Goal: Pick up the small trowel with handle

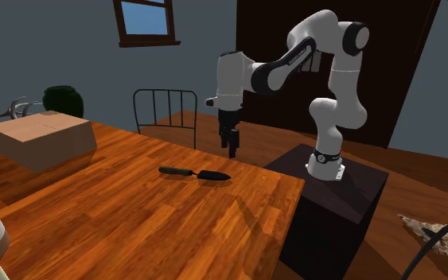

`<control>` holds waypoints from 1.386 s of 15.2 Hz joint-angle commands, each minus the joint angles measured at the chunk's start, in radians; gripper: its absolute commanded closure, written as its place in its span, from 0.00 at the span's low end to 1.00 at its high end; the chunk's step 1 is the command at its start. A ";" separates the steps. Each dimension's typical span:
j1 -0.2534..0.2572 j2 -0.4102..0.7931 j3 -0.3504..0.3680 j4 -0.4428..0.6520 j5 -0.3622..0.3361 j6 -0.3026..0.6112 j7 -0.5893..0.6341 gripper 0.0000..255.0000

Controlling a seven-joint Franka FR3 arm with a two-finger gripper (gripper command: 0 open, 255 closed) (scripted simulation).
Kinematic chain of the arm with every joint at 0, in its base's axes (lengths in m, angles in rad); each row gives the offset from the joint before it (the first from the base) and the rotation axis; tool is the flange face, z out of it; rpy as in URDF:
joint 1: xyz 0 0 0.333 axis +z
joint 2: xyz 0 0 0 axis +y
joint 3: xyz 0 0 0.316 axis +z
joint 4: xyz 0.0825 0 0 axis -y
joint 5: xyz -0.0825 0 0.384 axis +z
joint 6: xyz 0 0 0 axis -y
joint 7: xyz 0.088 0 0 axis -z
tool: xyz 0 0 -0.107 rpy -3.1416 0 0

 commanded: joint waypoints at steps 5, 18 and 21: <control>-0.048 0.203 -0.028 0.155 0.111 0.063 0.013 0.00; -0.090 0.366 -0.024 0.222 0.200 0.162 -0.006 0.00; -0.090 0.368 -0.024 0.225 0.199 0.161 -0.005 1.00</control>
